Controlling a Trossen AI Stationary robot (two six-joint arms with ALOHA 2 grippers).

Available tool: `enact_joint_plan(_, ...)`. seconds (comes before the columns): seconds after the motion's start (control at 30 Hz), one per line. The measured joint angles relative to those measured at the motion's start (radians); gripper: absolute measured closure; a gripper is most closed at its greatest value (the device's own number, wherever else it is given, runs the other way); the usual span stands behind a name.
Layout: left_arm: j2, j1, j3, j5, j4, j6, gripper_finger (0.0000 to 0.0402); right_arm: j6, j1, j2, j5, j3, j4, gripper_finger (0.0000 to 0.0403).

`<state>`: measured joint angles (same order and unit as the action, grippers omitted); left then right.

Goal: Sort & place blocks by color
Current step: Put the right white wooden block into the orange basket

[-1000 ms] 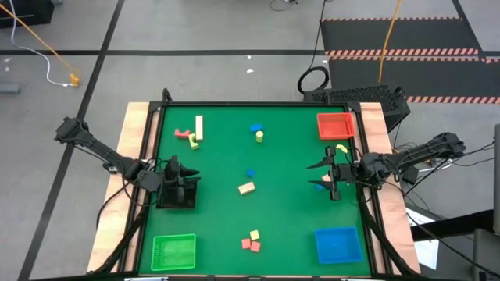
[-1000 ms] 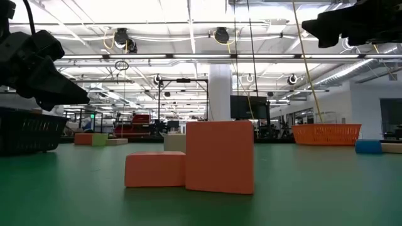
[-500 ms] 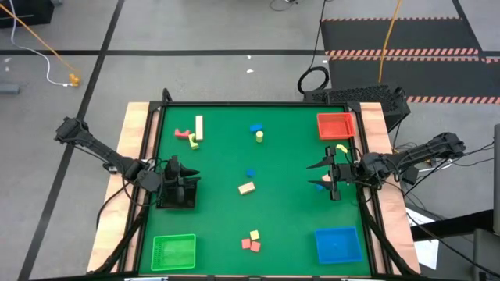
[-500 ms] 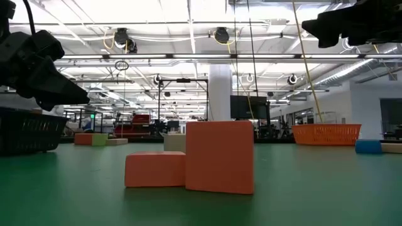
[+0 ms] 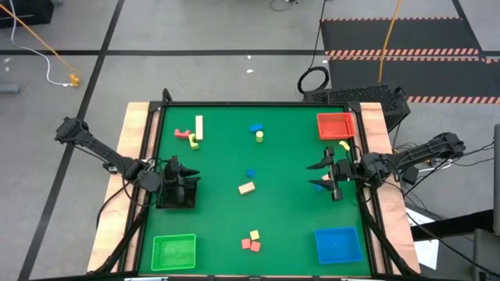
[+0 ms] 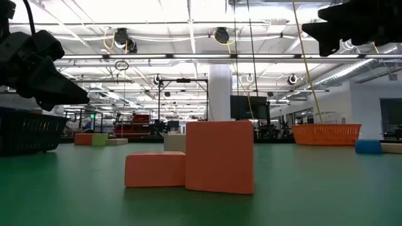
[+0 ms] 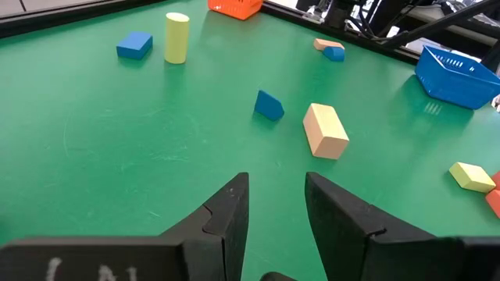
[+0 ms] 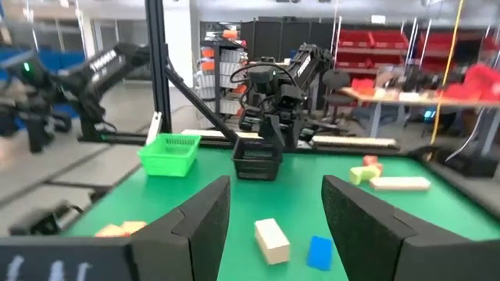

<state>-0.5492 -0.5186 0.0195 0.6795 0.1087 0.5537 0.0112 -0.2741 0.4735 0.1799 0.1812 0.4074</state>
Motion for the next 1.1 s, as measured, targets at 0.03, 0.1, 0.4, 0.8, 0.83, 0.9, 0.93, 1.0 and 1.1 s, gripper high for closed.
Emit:
enact_joint_plan(0.03,0.000,0.000,0.000,0.000,0.000,0.000,0.0275,0.028,0.000,0.000,0.001,0.000,0.002,0.0206)
enact_joint_plan(0.1,0.000,0.000,0.000,0.000,0.000,0.000,0.0275,0.081,0.000,0.000,0.002,0.000,0.004,0.0206)
enact_joint_plan(0.4,0.000,0.000,0.000,0.000,0.000,0.000,0.0275,0.365,0.000,0.000,-0.001,0.000,0.009,0.0206)
enact_joint_plan(0.8,0.000,0.000,0.000,0.000,0.000,0.000,0.0275,0.383,0.001,0.000,0.115,0.000,0.052,0.0206)
enact_joint_plan(0.83,0.000,0.000,0.000,0.000,0.000,0.000,0.0275,0.369,0.001,0.000,0.123,0.000,0.071,0.0206)
enact_joint_plan(0.9,0.000,0.000,0.000,0.000,0.000,0.000,0.0274,0.337,0.001,0.002,0.133,0.000,0.126,0.0206)
enact_joint_plan(0.93,0.000,0.000,0.000,0.000,0.000,0.000,0.0275,0.316,0.001,0.003,0.134,0.000,0.159,0.0206)
enact_joint_plan(1.0,0.000,0.000,0.000,0.000,0.000,0.000,0.0275,0.266,0.001,0.008,0.136,0.000,0.225,0.0206)
enact_joint_plan(1.1,0.000,0.000,0.000,0.000,0.000,0.000,0.0275,0.194,0.001,0.015,0.171,0.003,0.281,0.0206)
